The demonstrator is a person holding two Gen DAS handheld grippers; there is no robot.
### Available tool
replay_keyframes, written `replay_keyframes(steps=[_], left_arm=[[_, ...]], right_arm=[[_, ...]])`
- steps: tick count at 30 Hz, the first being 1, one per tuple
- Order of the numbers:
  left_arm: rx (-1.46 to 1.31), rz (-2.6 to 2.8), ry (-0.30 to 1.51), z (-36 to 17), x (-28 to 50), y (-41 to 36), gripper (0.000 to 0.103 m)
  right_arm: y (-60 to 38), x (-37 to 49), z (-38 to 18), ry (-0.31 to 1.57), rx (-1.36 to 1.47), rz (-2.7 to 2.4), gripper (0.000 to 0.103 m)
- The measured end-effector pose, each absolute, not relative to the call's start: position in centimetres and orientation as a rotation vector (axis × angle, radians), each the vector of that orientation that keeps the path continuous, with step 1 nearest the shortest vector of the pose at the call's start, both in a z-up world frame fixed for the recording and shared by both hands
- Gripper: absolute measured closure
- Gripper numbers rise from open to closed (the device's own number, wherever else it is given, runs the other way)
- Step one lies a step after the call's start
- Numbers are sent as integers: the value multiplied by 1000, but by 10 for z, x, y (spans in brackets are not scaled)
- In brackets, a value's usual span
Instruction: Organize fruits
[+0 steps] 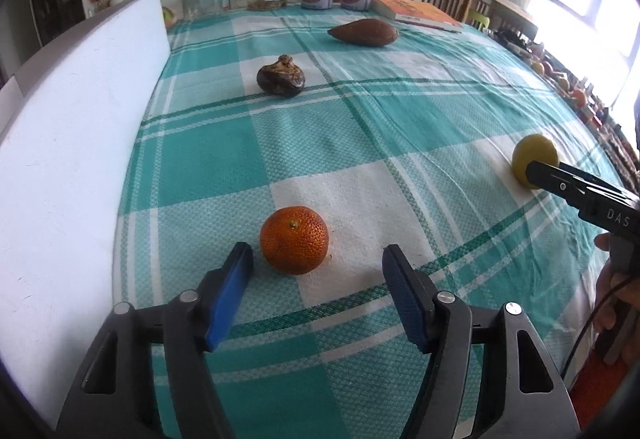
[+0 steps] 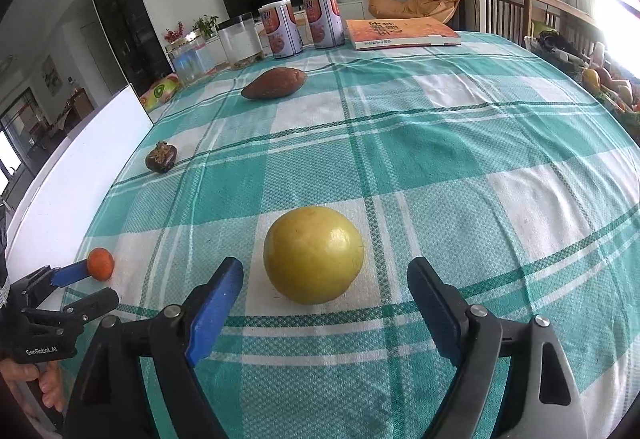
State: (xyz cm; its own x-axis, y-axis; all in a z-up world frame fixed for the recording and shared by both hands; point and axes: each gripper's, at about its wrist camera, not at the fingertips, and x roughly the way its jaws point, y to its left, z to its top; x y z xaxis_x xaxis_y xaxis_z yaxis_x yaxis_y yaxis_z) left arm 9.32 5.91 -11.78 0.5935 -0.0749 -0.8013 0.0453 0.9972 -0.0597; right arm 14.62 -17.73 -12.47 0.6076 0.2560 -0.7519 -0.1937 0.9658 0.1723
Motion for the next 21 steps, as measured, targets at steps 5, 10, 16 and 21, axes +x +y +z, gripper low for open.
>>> replay_keyframes(steps=[5,10,16,21], left_arm=[[-106,-59,943,-115,100,70,74],[-213,-202,971,-97,66,61,74],[-342,-440,948,-36,4,71,74],[-432,-324,820,17,-23,153,74]], right_arm=[[-181,152,-130,890,111,291,51],[-179,143,-122,860,132,323,52],[-152,113,-98,845,288,508,52],[-49,81,-60,864,236,791,52]])
